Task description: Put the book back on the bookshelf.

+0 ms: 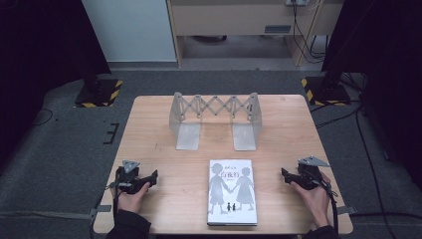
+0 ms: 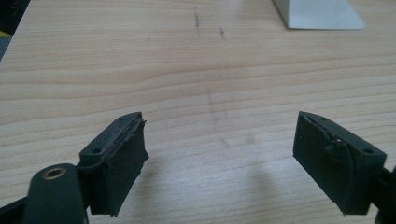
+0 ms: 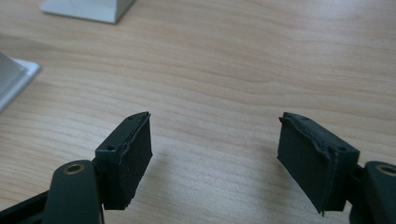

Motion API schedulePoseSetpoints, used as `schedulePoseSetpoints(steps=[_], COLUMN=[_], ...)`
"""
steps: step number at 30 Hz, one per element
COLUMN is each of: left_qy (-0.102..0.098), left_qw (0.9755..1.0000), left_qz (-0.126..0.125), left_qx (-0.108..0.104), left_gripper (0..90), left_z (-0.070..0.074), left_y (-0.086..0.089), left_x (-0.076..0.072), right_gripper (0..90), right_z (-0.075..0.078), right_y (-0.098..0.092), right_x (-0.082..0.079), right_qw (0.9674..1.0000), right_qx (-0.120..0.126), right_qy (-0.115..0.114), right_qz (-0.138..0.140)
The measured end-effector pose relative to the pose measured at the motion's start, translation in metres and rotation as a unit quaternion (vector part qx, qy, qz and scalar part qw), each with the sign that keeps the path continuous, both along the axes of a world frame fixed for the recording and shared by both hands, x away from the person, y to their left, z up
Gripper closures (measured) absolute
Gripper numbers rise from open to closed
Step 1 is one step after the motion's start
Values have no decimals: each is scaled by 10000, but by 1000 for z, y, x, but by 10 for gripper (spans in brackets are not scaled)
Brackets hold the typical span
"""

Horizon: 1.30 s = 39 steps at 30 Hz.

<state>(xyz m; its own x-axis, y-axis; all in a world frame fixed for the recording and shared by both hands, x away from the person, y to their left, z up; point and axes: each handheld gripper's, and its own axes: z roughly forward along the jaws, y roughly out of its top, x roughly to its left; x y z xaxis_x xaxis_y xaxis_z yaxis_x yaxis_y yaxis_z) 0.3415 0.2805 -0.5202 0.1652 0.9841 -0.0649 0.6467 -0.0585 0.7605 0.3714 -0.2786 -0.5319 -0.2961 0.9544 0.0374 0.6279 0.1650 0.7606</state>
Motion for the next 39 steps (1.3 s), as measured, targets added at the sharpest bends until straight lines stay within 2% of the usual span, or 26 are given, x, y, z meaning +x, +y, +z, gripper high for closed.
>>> schedulePoseSetpoints(steps=[1,3,5,8,9,11,12,13,14,16,24,29,36,38,39], left_qy=[-79,-78,-60,-125,-164,-224,-245,-245,-332,-423,-486,-547,-640,-638,-638], left_qw=[9999,9997,9994,9993,9992,9988,9981,9981,9974,9969,9957,9946,9921,9906,9906], left_qz=[-68,-199,-290,-358,-372,-416,-492,-492,-486,-508,-597,-690,-883,-959,-959], left_qx=[-31,-152,-167,-74,-60,-93,-285,-285,-421,-429,-517,-541,-618,-740,-740], left_gripper=[175,201,203,195,190,192,203,210,210,219,228,241,244,245,244], left_z=[0,1,2,5,6,8,9,9,9,10,13,14,18,19,19], left_y=[-1,-5,-9,-12,-14,-15,-15,-15,-15,-17,-22,-26,-33,-36,-36], left_x=[-1,-2,-3,-5,-6,-7,-8,-8,-9,-10,-13,-15,-18,-19,-19], right_gripper=[266,266,258,263,270,274,274,274,273,269,261,255,256,256,256], right_z=[1,4,5,6,7,9,10,10,11,13,21,30,38,41,41], right_y=[0,2,3,3,3,3,3,3,3,3,7,14,23,26,26], right_x=[-1,-2,-3,-4,-5,-5,-5,-5,-5,-5,-6,-7,-9,-9,-9], right_qw=[10000,9998,9997,9993,9987,9982,9982,9981,9981,9979,9971,9960,9945,9937,9937], right_qx=[61,109,176,283,418,514,529,553,552,581,663,703,731,780,780], right_qy=[-48,-118,-138,-186,-234,-233,-210,-203,-200,-211,-276,-399,-497,-536,-536], right_qz=[30,67,101,148,169,185,191,182,198,190,237,391,567,596,596])
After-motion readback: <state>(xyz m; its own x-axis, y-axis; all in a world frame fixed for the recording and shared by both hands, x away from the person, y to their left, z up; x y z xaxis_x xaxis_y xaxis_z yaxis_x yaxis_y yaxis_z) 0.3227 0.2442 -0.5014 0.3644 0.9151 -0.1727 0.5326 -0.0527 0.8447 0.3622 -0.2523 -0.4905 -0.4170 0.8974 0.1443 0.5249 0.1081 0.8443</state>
